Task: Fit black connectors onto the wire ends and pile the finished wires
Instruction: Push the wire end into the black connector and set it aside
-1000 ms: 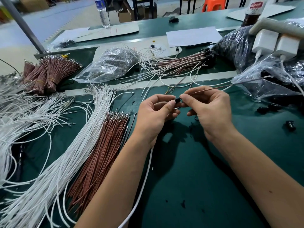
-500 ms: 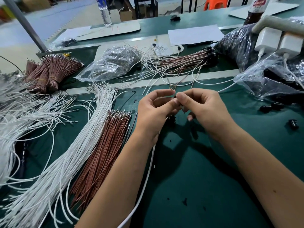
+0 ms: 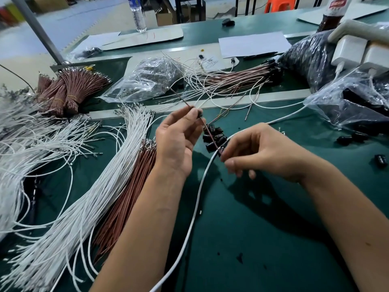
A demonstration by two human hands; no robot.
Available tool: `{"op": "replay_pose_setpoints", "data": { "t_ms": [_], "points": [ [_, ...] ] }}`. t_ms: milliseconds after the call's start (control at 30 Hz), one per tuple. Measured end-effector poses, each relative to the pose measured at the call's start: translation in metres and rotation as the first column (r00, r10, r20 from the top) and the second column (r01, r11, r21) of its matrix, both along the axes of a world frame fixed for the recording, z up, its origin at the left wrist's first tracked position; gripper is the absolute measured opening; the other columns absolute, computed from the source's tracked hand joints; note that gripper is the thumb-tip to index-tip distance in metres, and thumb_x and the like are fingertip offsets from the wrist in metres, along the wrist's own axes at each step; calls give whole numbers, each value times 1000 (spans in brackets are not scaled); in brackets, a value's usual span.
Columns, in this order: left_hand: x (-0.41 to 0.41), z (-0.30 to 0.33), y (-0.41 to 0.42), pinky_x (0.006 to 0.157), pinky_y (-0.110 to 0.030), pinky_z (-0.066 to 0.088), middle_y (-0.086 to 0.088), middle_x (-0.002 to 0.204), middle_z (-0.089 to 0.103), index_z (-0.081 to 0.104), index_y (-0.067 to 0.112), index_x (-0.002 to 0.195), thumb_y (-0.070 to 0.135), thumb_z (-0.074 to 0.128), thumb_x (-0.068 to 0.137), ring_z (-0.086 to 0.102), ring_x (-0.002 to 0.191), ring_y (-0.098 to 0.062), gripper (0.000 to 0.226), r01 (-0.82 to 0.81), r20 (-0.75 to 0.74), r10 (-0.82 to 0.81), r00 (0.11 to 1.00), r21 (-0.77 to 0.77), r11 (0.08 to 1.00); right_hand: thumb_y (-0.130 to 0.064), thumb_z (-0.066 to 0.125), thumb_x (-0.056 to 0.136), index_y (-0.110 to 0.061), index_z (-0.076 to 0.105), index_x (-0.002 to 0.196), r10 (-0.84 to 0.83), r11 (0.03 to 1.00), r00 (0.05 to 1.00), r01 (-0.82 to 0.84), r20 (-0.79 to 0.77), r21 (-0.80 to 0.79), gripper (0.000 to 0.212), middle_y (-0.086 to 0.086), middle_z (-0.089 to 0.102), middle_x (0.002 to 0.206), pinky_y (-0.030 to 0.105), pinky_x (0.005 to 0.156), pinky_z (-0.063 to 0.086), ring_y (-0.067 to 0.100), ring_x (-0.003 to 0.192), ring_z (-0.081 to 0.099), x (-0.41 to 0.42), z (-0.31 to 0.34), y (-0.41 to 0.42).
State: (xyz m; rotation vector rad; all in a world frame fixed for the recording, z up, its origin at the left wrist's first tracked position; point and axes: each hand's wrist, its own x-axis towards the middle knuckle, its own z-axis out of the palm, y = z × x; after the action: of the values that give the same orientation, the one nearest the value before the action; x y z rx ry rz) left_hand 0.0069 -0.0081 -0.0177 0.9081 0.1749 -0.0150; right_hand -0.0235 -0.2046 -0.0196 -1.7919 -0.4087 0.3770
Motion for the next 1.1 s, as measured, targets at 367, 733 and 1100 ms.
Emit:
{"op": "replay_pose_setpoints", "data": {
  "t_ms": [367, 733, 1100],
  "points": [
    [-10, 1, -12, 62, -20, 56, -10, 83, 74, 70, 5, 91, -2, 69, 86, 69, 66, -16, 9, 150, 76, -159, 984, 108, 983, -25, 73, 94, -9, 78, 82, 25, 1000, 996, -25, -84, 6, 20, 10, 71, 70, 17, 38, 33, 12, 53, 59, -2, -4, 5],
    [-13, -3, -12, 70, -31, 57, -10, 87, 76, 74, 10, 92, -3, 77, 81, 69, 74, -22, 18, 155, 271, -274, 923, 388, 908, -16, 76, 89, -10, 79, 86, -168, 972, 986, 163, 17, 168, 8, 14, 73, 79, 20, 40, 37, 11, 56, 59, 1, -4, 8],
    [-13, -3, -10, 80, -33, 59, -16, 96, 75, 69, 3, 100, -13, 77, 75, 72, 87, -24, 31, 173, 374, -316, 872, 369, 913, -20, 77, 80, -17, 81, 83, -184, 955, 982, 171, 33, 244, 5, 10, 71, 75, 19, 39, 34, 11, 54, 56, 1, -2, 5]
  ]
}}
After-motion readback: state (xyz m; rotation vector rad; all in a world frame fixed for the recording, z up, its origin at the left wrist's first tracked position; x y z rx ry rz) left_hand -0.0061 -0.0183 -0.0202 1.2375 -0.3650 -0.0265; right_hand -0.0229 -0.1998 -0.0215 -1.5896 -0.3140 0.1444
